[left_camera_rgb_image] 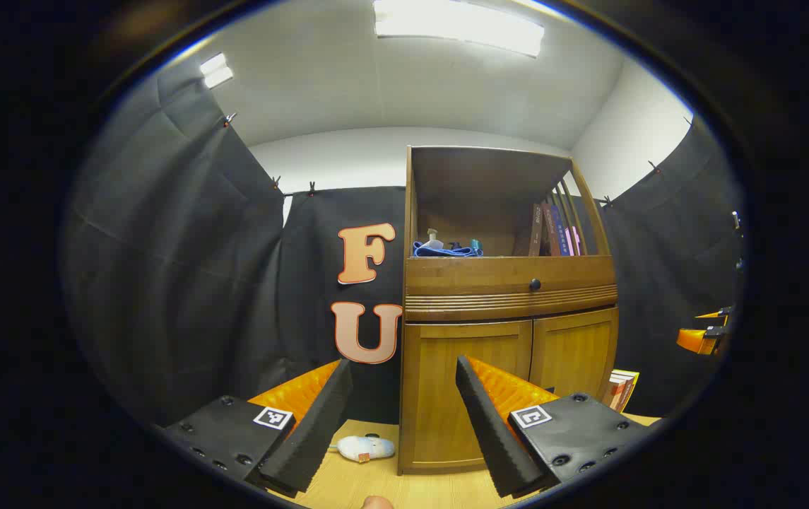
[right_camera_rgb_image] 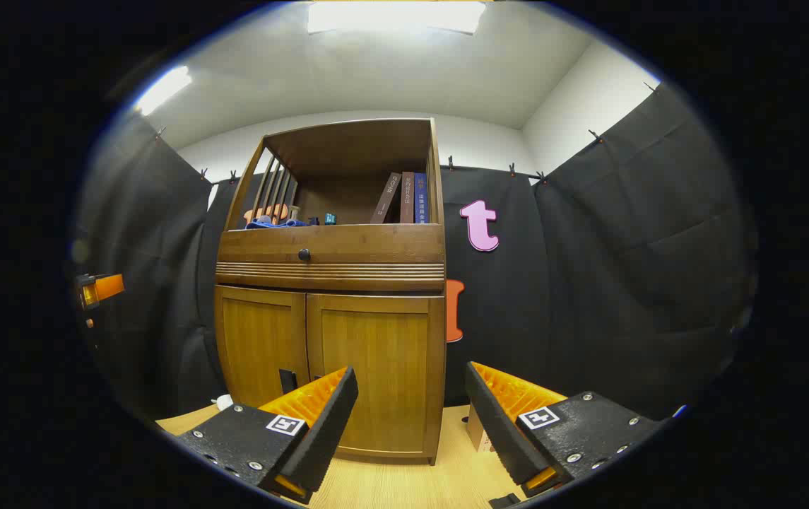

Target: Open the right door of the double-door shoe cabinet with the right hand, and open the left door with the left hand.

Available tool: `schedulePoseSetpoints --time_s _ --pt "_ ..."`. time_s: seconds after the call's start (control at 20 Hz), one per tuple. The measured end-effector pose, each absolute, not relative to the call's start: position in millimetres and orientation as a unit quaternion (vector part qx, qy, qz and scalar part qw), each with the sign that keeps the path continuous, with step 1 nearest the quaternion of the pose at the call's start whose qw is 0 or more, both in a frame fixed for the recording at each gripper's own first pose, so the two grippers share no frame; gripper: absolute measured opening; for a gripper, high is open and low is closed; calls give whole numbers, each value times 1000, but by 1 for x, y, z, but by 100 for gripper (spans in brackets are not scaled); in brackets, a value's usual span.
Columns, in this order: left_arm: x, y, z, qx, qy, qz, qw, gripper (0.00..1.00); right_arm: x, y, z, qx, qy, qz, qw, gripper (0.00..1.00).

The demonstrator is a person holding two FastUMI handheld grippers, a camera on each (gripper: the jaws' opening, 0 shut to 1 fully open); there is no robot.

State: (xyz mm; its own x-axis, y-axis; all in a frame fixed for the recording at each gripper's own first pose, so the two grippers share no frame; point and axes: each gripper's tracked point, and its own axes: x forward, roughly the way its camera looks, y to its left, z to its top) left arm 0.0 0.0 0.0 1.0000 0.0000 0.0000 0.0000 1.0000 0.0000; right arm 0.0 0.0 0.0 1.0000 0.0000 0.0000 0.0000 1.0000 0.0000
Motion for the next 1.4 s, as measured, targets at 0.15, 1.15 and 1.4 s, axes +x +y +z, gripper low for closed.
schedulePoseSetpoints --time_s 0.15,1.15,1.4 --pt "-5 -1 0 2 -2 -1 1000 96 -2 2 -1 4 2 4 1000 94" --pt "-24 10 -8 -4 -9 -4 1000 94 -5 45 -35 -9 21 17 1000 94" --pt "-22 15 -26 -3 8 0 1000 96 16 82 -74 2 37 38 999 94"
